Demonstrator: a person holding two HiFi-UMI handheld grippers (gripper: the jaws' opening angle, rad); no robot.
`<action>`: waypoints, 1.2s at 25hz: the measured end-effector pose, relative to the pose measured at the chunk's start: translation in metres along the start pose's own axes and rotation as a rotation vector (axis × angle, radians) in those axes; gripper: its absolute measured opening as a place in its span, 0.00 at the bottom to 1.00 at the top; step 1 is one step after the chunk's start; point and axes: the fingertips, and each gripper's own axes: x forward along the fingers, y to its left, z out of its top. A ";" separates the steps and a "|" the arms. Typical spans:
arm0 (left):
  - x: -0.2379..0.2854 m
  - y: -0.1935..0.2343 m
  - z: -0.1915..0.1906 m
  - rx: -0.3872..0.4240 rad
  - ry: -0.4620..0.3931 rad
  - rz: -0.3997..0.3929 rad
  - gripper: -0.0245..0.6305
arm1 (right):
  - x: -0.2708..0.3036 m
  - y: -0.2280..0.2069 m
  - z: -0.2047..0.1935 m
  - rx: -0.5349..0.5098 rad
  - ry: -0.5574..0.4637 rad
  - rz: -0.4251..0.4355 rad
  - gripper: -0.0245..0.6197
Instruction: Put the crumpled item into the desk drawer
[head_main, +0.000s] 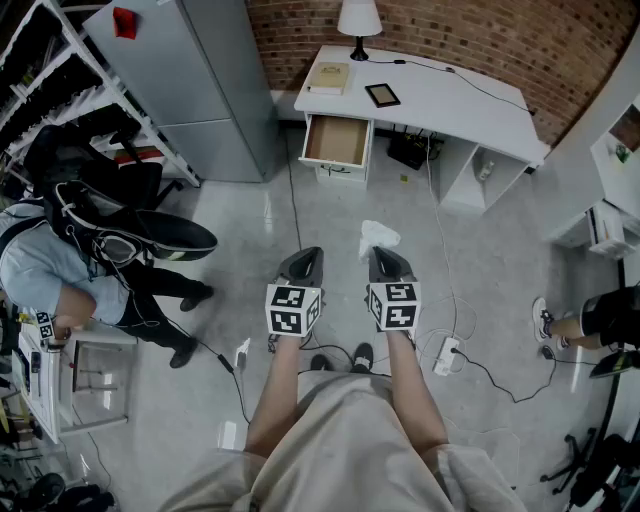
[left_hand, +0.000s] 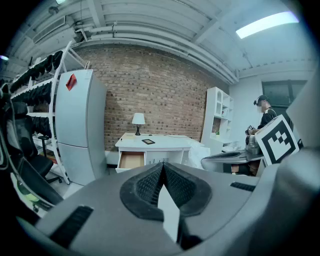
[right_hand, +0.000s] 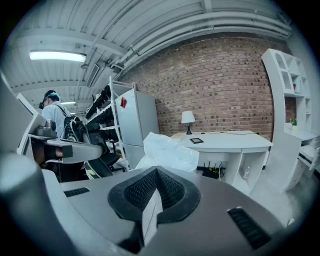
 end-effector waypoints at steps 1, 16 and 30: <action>0.001 -0.002 0.001 0.003 -0.001 0.000 0.06 | -0.001 -0.002 0.001 -0.001 -0.003 0.002 0.08; 0.006 -0.018 -0.007 0.024 0.020 0.070 0.06 | -0.017 -0.054 -0.011 0.009 -0.031 0.011 0.08; 0.026 0.037 -0.007 -0.020 0.038 0.140 0.06 | 0.034 -0.069 -0.004 0.032 -0.006 0.033 0.08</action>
